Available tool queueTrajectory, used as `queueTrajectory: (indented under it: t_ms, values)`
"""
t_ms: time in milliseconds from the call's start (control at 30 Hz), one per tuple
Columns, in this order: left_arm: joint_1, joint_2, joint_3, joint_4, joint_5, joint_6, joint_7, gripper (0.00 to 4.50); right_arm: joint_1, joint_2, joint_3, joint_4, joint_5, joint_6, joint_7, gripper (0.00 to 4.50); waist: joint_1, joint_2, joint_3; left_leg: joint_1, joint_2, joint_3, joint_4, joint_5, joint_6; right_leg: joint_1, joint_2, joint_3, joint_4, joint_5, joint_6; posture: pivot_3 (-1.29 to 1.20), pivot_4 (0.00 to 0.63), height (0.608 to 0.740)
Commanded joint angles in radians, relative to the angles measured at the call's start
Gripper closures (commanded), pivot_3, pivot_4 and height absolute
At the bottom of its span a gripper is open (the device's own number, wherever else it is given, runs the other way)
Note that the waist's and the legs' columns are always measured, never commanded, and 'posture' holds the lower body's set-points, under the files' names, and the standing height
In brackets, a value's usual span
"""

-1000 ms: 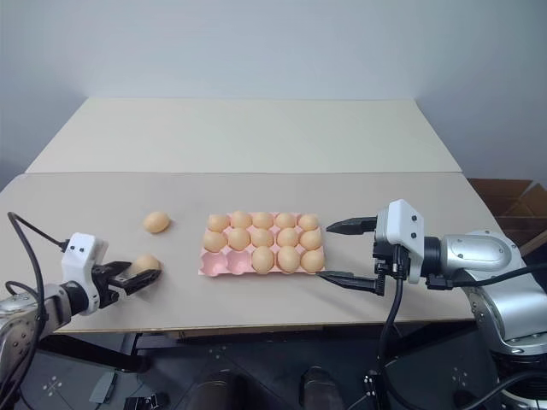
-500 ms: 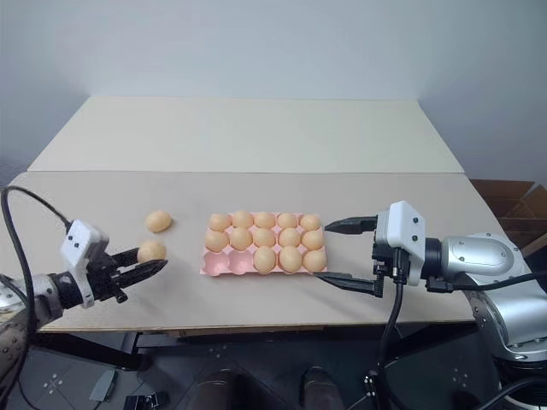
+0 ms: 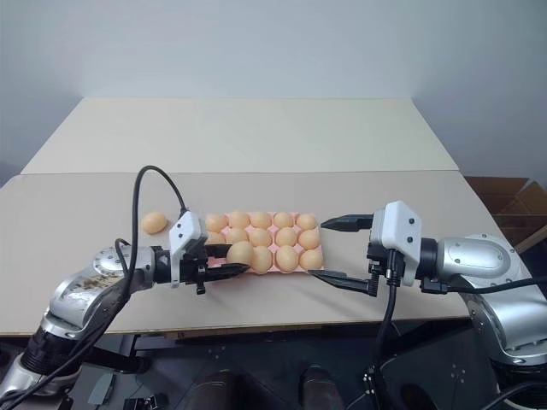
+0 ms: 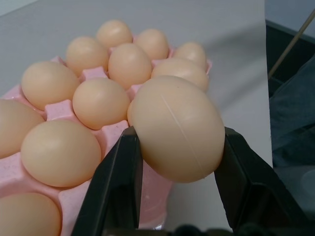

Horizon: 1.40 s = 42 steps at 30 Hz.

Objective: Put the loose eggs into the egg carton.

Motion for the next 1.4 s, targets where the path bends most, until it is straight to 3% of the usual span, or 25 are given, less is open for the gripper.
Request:
queueTrajectory:
  t_ms: [33, 167, 467, 667, 800, 1000, 1167, 1400]
  values:
    - [-0.022, 0.002, 0.010, -0.001, 0.006, 0.011, 0.005, 2.49, 0.005, -0.007, -0.032, -0.036, 0.029, 0.005, -0.018, 0.00, 0.001, 0.000, 0.000, 0.000, 0.000, 0.000, 0.000, 0.000, 0.000, 0.000, 0.000, 0.000, 0.000, 0.000, 0.000, 0.00, 0.150, 0.740]
    - [-0.023, 0.015, 0.018, -0.002, 0.015, 0.035, 0.020, 2.49, 0.012, -0.012, -0.031, -0.039, 0.033, 0.003, -0.027, 0.00, 0.002, 0.000, 0.000, 0.000, 0.000, 0.000, 0.002, 0.000, 0.000, 0.000, -0.001, 0.000, 0.000, 0.000, 0.000, 0.00, 0.150, 0.740]
    - [-0.049, 0.052, 0.095, -0.064, -0.019, 0.099, 0.043, 0.04, 0.003, -0.010, -0.019, -0.045, 0.041, 0.012, -0.050, 0.00, 0.004, 0.000, 0.000, -0.001, 0.000, 0.000, 0.002, 0.000, 0.000, 0.000, -0.001, 0.000, 0.000, 0.000, 0.001, 0.00, 0.150, 0.740]
    - [0.066, 0.139, 0.332, -0.098, -0.088, -0.009, -0.050, 0.04, 0.007, -0.009, -0.018, -0.039, 0.050, 0.004, -0.036, 0.00, -0.002, 0.000, 0.000, 0.000, 0.000, -0.001, 0.001, 0.000, 0.000, 0.000, -0.001, 0.000, 0.000, 0.000, 0.000, 0.00, 0.150, 0.740]
    - [0.238, 0.190, 0.542, -0.052, -0.076, -0.101, -0.101, 0.04, 0.004, 0.001, -0.007, -0.011, 0.043, -0.015, -0.016, 0.00, -0.010, 0.000, 0.000, 0.000, 0.001, -0.001, 0.001, 0.000, 0.000, 0.000, -0.001, 0.000, 0.000, 0.000, 0.000, 0.00, 0.150, 0.740]
    - [0.506, 0.191, 0.812, -0.002, -0.081, -0.203, -0.195, 0.04, 0.004, 0.011, 0.008, 0.042, 0.025, -0.042, 0.004, 0.00, -0.009, 0.000, 0.000, 0.001, 0.002, 0.001, 0.001, 0.000, 0.000, 0.000, -0.002, -0.001, 0.000, -0.003, -0.004, 0.00, 0.150, 0.740]
    - [0.609, 0.150, 0.863, -0.076, -0.099, -0.184, -0.139, 0.04, 0.001, 0.014, 0.018, 0.065, 0.012, -0.051, 0.007, 0.00, 0.005, 0.000, 0.000, 0.001, 0.002, 0.002, 0.002, 0.000, 0.000, 0.000, -0.003, -0.001, 0.000, -0.003, -0.005, 0.00, 0.150, 0.740]
    - [0.559, 0.162, 0.806, -0.110, -0.105, -0.063, -0.005, 0.04, -0.010, 0.014, 0.018, 0.067, 0.015, -0.047, 0.008, 0.00, 0.009, 0.000, 0.000, 0.001, 0.002, 0.002, 0.002, 0.000, 0.000, 0.000, -0.003, -0.001, 0.000, -0.004, -0.006, 0.00, 0.150, 0.740]
